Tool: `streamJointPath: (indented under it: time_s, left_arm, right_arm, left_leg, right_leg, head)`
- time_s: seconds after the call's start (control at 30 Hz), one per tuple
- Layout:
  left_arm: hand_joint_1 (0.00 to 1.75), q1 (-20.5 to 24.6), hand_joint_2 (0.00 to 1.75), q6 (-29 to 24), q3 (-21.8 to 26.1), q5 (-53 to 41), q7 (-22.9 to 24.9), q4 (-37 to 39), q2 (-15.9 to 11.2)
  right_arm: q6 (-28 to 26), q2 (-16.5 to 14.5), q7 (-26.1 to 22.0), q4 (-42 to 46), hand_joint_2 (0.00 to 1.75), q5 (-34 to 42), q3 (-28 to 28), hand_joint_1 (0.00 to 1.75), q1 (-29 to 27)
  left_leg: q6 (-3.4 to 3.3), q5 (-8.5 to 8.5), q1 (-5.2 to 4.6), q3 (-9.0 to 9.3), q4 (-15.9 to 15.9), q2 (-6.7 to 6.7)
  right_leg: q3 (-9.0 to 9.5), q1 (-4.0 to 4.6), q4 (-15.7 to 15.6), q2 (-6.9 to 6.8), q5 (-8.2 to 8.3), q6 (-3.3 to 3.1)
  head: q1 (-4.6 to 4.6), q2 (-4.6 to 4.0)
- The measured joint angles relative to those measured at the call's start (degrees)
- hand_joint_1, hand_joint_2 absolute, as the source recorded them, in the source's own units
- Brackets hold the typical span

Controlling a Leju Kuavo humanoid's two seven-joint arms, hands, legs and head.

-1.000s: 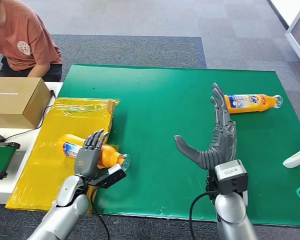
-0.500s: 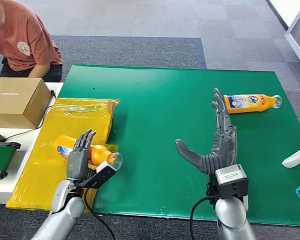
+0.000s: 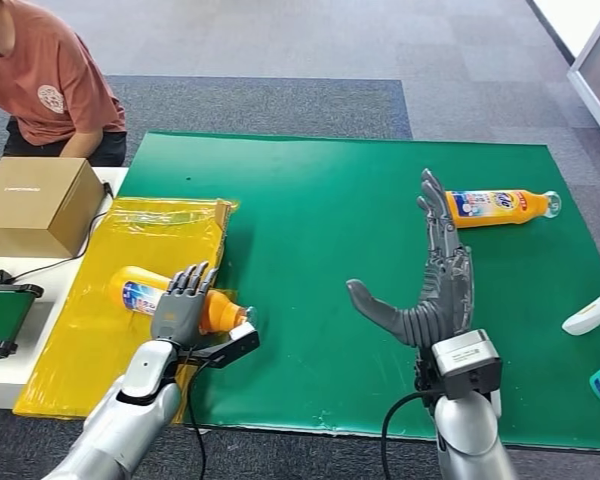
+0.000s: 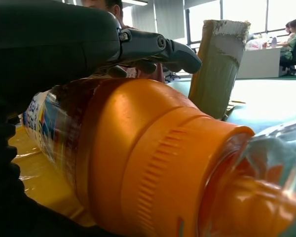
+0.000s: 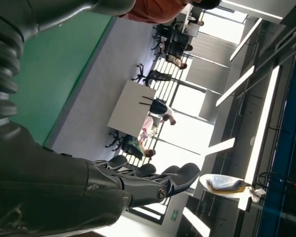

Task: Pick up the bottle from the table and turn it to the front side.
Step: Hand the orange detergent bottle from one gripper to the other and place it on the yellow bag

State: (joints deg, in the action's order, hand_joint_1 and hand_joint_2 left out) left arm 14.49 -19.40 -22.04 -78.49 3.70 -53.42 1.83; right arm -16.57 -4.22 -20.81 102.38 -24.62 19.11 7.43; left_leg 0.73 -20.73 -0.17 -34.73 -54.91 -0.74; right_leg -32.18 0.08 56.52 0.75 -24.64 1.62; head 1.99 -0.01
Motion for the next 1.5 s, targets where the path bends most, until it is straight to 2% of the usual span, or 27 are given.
streamJointPath:
  time_s: [0.3,0.47,0.6,0.83,1.17,1.33,1.5]
  left_arm:
    - [0.00,-0.2,1.75,0.8,0.1,4.3,-5.4,-0.5,-0.7]
    - [0.00,-1.2,1.75,6.5,0.1,9.3,-9.2,-4.3,-2.4]
    - [0.00,-1.5,1.75,11.5,-0.4,11.1,-9.6,-7.3,-4.1]
    - [0.00,-0.9,1.75,16.1,-1.5,13.4,-10.4,-9.1,-6.5]
    - [0.00,0.9,1.75,24.5,-3.9,20.7,-9.7,-14.9,-13.5]
    - [0.00,-0.3,1.75,24.7,-4.2,24.6,-8.8,-20.5,-16.7]
    - [0.00,-3.0,1.75,23.5,-3.3,28.1,-8.7,-27.2,-19.0]
  right_arm:
    - [-0.1,0.0,-0.1,0.2,1.75,0.0,-0.2,0.00,-0.1]
    - [0.0,0.0,-0.5,0.2,1.75,0.3,-0.4,0.00,-0.4]
    - [0.3,0.0,-0.8,0.2,1.75,0.3,-0.8,0.00,-0.6]
    - [0.2,0.0,-0.9,0.2,1.75,0.2,-1.1,0.00,-0.6]
    - [-0.9,0.0,-1.2,0.2,1.75,-0.6,-1.7,0.00,-1.4]
    - [-1.2,0.0,-1.5,0.3,1.75,-0.8,-2.5,0.00,-2.3]
    - [-1.5,0.0,-1.6,0.8,1.75,-1.1,-3.3,0.00,-3.5]
  left_leg:
    - [0.00,0.02,-0.01,0.04,0.0,0.00]
    - [0.04,-0.03,-0.01,0.04,0.0,0.00]
    - [0.12,-0.10,-0.01,0.05,0.0,0.01]
    - [0.15,-0.12,0.02,0.06,0.0,0.01]
    - [0.19,-0.09,0.06,-0.05,0.0,0.02]
    - [0.19,-0.09,0.07,-0.33,0.0,0.03]
    - [0.20,-0.12,0.06,-0.53,0.0,0.03]
  right_leg:
    - [0.06,-0.01,0.0,0.00,0.00,0.00]
    - [0.04,-0.01,0.0,0.00,-0.06,-0.05]
    - [0.02,0.01,0.0,0.01,-0.12,-0.10]
    - [0.01,0.04,0.0,0.01,-0.17,-0.16]
    - [-0.17,0.07,0.1,0.02,-0.18,-0.21]
    - [-0.42,0.07,0.1,0.01,-0.19,-0.22]
    - [-0.62,0.06,0.1,0.01,-0.20,-0.22]
  head:
    - [-0.01,0.01]
    - [0.00,-0.01]
    - [0.00,0.00]
    - [0.00,0.00]
    - [0.00,0.00]
    - [-0.01,-0.01]
    - [0.01,0.01]
